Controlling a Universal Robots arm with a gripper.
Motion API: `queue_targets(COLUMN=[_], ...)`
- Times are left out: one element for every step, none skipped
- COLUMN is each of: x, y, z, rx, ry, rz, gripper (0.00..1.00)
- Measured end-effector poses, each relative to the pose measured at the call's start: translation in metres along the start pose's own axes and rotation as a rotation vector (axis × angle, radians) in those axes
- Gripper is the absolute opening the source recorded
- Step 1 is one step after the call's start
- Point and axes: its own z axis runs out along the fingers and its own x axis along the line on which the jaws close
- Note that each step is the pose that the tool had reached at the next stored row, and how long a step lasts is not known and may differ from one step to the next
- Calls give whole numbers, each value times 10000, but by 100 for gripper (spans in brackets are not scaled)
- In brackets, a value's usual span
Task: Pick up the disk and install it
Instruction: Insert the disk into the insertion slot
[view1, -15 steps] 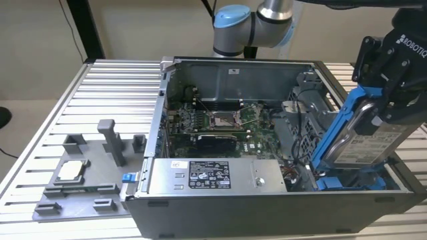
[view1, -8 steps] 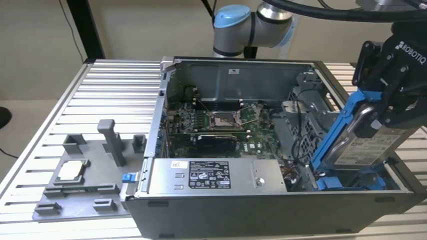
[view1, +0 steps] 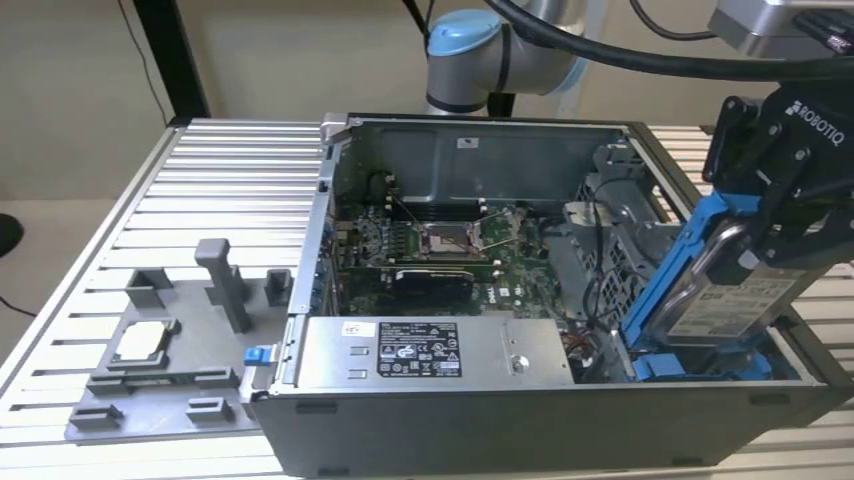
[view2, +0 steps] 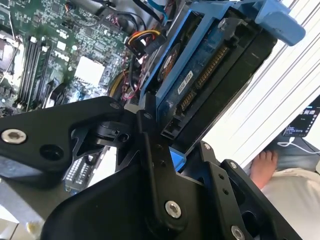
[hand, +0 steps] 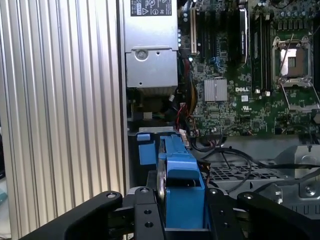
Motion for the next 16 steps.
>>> queue_targets(x=[0,0,0,1,0,0,0,0,2,3,5,8,12,17,22,26], y=[0,0,-1,-1,-1,-1,-1,-2,-2,-3,-4,-6,-7,-7,-5,-4], z=[4,9,16,27,38,50,60,64,67,68,68,67,63,56,48,37], rx=[0,0,0,-1,-3,-3,-2,-1,-2,-11,-31,-71,-122,-184,-244,-306], ry=[-3,-4,-6,-8,-5,-2,-3,-8,-17,-22,-22,-22,-23,-18,-11,1], rz=[13,31,52,78,105,133,160,185,202,206,209,209,209,210,213,215], gripper=[0,0,0,0,0,0,0,0,0,0,0,0,0,0,0,0])
